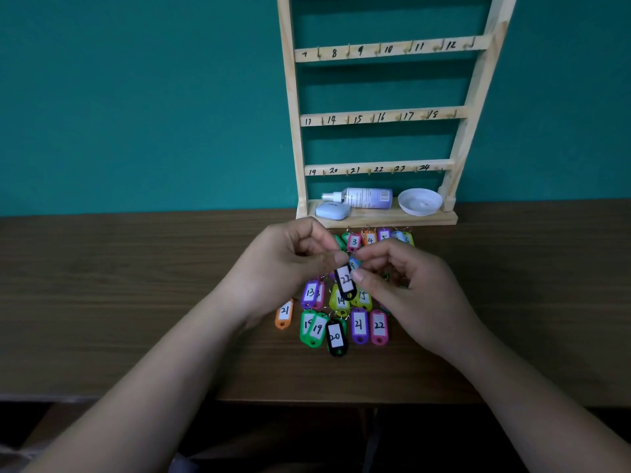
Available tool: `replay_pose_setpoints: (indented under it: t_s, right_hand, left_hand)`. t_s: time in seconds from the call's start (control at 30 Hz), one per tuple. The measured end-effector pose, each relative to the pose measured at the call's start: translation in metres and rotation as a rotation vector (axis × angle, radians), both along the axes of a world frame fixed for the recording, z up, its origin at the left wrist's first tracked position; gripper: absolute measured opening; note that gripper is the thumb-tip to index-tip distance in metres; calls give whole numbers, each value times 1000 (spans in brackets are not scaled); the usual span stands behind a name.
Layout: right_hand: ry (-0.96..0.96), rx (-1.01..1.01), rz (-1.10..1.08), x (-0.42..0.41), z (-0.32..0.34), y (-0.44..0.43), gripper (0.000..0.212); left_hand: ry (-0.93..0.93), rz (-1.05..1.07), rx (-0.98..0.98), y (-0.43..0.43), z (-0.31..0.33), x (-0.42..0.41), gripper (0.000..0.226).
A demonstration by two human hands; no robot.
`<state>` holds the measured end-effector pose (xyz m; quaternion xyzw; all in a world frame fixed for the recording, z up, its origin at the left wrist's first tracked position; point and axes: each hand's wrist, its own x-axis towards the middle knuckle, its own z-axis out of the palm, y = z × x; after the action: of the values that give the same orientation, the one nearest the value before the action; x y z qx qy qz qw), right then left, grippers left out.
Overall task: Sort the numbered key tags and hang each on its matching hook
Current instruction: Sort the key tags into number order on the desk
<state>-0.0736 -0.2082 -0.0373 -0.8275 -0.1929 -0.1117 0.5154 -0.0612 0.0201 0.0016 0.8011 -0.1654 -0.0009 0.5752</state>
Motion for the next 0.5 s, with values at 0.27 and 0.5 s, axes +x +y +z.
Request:
replay_pose_setpoints:
  t_s: [0.27, 0.5]
  right_hand:
    - [24, 47, 101, 0, 0, 1, 22]
    - [13, 26, 76, 0, -1, -2, 14]
  left_hand:
    - [-57, -24, 48, -12, -4, -7, 14]
    - [-32, -14, 289, 15, 5, 3, 12]
